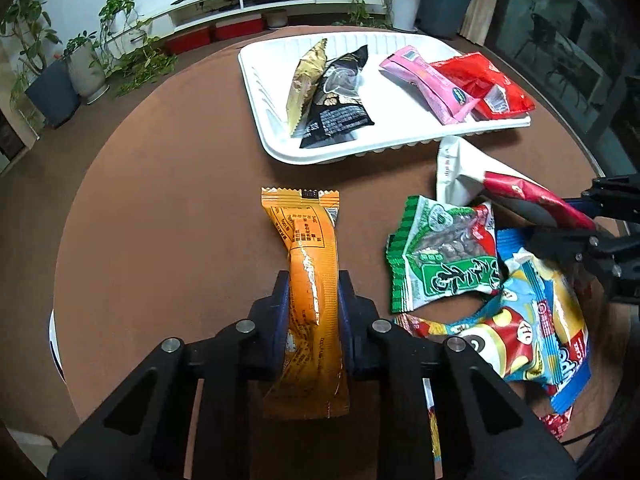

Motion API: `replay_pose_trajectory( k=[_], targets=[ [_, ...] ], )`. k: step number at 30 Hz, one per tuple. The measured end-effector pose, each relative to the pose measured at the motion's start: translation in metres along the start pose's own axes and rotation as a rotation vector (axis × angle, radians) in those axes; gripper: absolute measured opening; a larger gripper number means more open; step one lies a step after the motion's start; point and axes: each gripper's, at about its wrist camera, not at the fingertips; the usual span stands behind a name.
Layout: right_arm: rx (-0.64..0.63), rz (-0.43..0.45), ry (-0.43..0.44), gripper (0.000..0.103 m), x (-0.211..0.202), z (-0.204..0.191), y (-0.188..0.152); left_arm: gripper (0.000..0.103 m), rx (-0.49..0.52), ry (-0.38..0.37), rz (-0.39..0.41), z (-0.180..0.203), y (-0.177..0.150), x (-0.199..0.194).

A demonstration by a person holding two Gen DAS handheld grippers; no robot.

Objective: Organize snacks
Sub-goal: 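Grasp the orange bar with left gripper while right gripper grasps the white-red packet, then lower the orange bar into the tray with left gripper while right lowers white-red packet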

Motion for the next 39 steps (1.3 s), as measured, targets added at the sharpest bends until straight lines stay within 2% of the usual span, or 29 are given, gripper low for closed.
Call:
replay_pose_trajectory(
  k=[2, 3, 9, 19, 24, 27, 33, 36, 39],
  targets=[
    [0.011, 0.004, 0.008, 0.033, -0.001, 0.002, 0.0, 0.019, 0.002, -0.009, -0.001, 0.0, -0.003, -0.002],
    [0.018, 0.007, 0.013, 0.026, -0.002, 0.003, -0.001, 0.019, 0.0, -0.013, 0.0, -0.001, -0.005, -0.003],
    [0.09, 0.038, 0.057, 0.019, -0.009, 0.013, -0.005, 0.018, -0.041, -0.053, 0.005, -0.009, -0.012, -0.007],
    [0.167, 0.138, 0.089, 0.017, -0.037, 0.017, -0.011, 0.018, -0.113, -0.116, 0.051, -0.017, -0.026, -0.025],
    [0.24, 0.213, 0.149, 0.017, -0.054, 0.024, -0.019, 0.018, -0.161, -0.183, 0.08, -0.021, -0.028, -0.036],
    [0.279, 0.221, 0.168, 0.017, -0.054, 0.032, -0.024, 0.018, -0.189, -0.23, 0.093, -0.023, -0.026, -0.041],
    [0.408, 0.252, 0.183, 0.017, -0.057, 0.07, -0.033, 0.018, -0.192, -0.262, 0.125, -0.021, -0.004, -0.053],
    [0.469, 0.287, 0.177, 0.017, -0.067, 0.089, -0.028, 0.018, -0.165, -0.262, 0.145, -0.015, 0.022, -0.057],
    [0.477, 0.321, 0.163, 0.017, -0.076, 0.097, -0.012, 0.018, -0.133, -0.255, 0.165, -0.008, 0.055, -0.059]
  ],
)
Point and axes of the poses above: each gripper's, at about its wrist camera, not at the fingertips, and x roughly the way its jaws point, z to its right, y to its top
